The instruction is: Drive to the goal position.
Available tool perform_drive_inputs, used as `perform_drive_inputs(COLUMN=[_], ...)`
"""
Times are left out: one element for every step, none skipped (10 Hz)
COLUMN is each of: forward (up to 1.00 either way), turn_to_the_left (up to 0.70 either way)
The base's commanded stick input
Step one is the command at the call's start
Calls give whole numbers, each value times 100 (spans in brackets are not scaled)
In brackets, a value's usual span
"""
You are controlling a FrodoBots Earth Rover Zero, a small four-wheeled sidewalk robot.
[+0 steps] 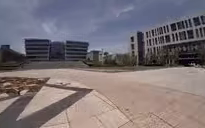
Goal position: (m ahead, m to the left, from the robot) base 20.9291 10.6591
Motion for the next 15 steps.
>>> perform_drive_inputs(forward=[69,69,69,69,69,69,69,69,69,69,69,69,69,69,69], turn_to_the_left=[0,0,0,0,0,0,0,0,0,0,0,0,0,0,0])
